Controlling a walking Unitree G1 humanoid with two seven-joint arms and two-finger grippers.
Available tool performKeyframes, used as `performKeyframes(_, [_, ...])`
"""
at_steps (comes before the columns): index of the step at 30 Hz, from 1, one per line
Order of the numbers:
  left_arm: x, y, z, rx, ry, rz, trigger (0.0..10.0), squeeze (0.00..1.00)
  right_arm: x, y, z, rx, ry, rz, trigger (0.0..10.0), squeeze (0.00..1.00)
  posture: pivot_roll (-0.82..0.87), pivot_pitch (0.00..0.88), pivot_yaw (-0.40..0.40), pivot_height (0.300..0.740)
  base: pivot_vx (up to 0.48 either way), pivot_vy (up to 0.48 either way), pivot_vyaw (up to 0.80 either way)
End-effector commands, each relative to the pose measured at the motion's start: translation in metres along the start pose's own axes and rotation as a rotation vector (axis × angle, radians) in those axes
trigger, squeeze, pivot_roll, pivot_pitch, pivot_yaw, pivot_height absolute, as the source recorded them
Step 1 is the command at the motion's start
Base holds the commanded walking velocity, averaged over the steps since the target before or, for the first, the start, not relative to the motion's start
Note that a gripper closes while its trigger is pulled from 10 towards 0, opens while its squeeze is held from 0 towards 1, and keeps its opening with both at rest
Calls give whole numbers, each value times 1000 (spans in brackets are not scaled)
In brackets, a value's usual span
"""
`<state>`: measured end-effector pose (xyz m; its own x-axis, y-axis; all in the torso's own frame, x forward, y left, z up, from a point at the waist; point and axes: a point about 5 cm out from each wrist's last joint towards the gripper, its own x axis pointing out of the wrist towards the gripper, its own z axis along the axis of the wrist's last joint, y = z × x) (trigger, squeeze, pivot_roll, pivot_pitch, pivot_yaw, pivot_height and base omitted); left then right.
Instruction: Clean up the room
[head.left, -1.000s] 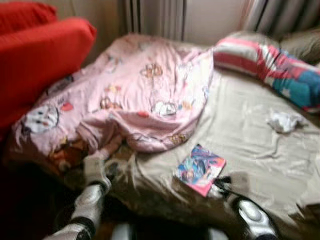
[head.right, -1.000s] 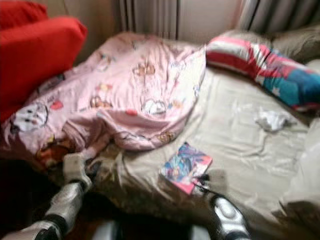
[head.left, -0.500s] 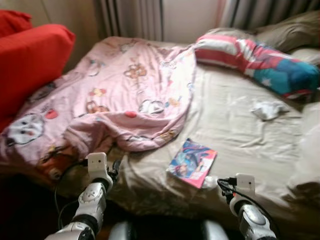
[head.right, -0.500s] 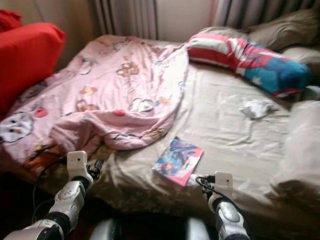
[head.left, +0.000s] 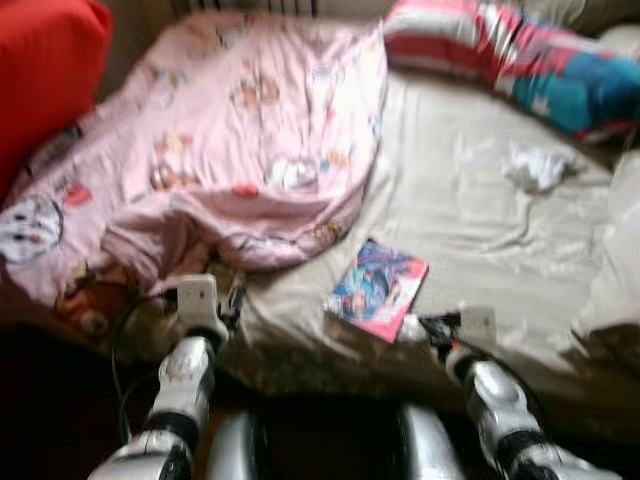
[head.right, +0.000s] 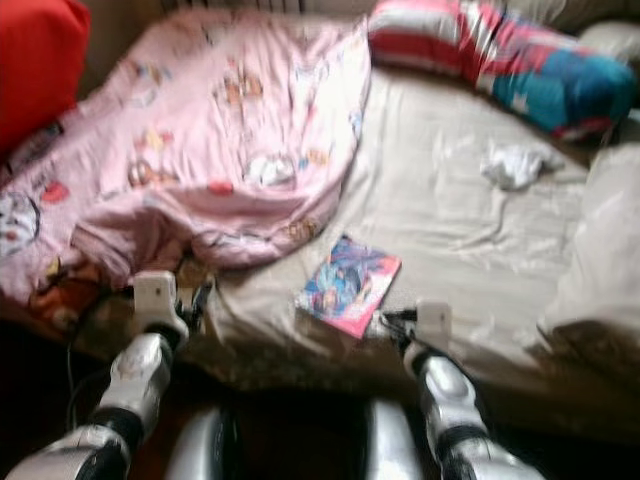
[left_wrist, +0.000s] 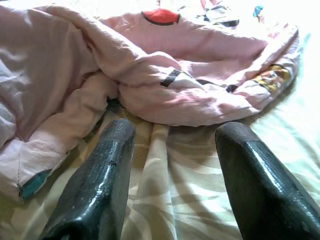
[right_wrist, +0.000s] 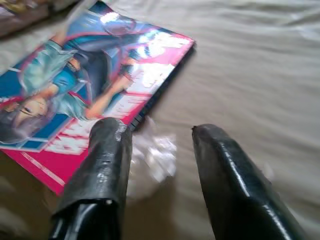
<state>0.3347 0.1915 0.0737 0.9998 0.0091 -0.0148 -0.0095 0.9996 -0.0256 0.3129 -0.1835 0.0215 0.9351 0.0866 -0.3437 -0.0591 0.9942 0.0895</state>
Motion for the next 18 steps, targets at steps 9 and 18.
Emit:
performKeyframes(9, [-5, 1, 10, -1, -77, 8, 10000, 0, 8, 9, 18, -7, -50, 36, 10000, 1000, -31, 348, -21, 592, 0, 0, 0])
performKeyframes(18, [-15, 4, 14, 14, -108, 4, 10000, 0, 13, 11, 30, 34, -72, 36, 10000, 0, 1, 390, -21, 592, 0, 0, 0])
